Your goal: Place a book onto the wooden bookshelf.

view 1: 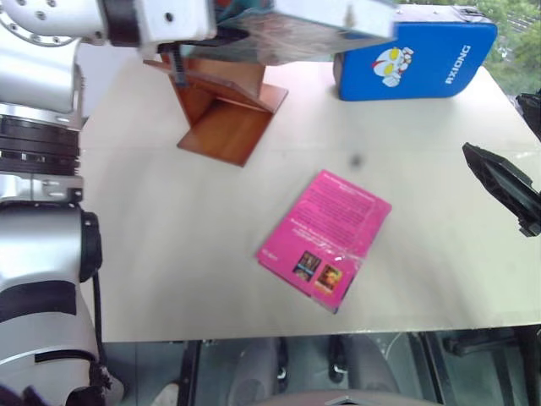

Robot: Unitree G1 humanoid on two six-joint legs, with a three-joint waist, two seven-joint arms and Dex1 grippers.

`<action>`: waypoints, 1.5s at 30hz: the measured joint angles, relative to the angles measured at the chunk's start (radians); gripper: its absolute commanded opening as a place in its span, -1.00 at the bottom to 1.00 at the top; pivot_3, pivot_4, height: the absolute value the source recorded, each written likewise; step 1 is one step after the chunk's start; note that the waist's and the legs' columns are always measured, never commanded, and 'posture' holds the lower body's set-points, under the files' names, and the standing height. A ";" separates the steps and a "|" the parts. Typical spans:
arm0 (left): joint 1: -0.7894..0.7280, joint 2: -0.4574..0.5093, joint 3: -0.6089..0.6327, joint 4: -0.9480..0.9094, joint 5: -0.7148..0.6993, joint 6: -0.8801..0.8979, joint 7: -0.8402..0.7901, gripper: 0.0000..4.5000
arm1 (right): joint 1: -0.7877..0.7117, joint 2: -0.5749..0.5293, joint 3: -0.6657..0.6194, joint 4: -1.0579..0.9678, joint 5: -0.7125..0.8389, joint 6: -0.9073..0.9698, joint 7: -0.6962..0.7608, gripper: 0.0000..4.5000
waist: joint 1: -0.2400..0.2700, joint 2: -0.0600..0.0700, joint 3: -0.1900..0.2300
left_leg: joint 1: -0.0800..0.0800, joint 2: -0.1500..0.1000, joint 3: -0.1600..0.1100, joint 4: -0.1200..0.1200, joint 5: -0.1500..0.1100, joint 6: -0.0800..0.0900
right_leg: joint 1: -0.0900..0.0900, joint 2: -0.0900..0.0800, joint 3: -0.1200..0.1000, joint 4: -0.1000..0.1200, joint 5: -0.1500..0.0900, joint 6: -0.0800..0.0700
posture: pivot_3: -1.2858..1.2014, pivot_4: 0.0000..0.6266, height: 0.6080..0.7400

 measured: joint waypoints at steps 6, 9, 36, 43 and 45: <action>-0.105 0.053 -0.064 0.217 0.211 -0.184 0.016 -0.98 | 0.056 0.001 -0.055 0.017 -0.014 -0.001 0.066 0.78 | 0.009 -0.001 0.000 | 0.001 -0.001 0.001 0.001 -0.002 0.004 | 0.002 -0.001 0.001 -0.001 -0.003 0.005 | 0.03 -0.52 0.97; -0.127 0.037 -0.116 0.328 0.316 -0.280 0.105 -0.98 | 0.065 0.001 -0.057 0.020 -0.016 -0.001 0.083 0.78 | 0.012 -0.001 0.000 | 0.002 -0.001 0.001 0.001 -0.003 0.004 | 0.002 -0.001 0.002 0.000 -0.004 0.007 | 0.03 -0.52 0.97; -0.172 -0.088 -0.089 0.672 0.393 -0.380 0.248 0.86 | 0.018 -0.096 0.000 0.003 0.053 0.001 0.090 0.78 | -0.009 -0.002 0.000 | 0.000 0.002 0.005 0.014 -0.007 0.010 | 0.001 -0.003 0.003 0.006 -0.002 0.004 | 0.03 -0.52 0.97; 0.258 -0.069 0.271 0.061 -0.278 0.219 -0.141 0.86 | -0.014 -0.107 0.090 0.049 0.024 0.003 0.130 0.78 | -0.011 -0.002 0.000 | 0.000 0.002 0.003 0.015 -0.006 0.010 | 0.003 -0.004 0.005 0.005 -0.002 0.004 | 0.03 -0.52 0.97; 0.477 -0.075 0.337 -0.269 -0.475 0.547 -0.060 0.86 | 0.066 -0.078 0.082 0.075 -0.014 0.010 0.188 0.78 | -0.010 -0.002 0.000 | 0.001 0.002 -0.002 0.015 -0.006 0.010 | 0.008 -0.004 0.004 0.002 -0.002 0.004 | 0.03 -0.52 0.97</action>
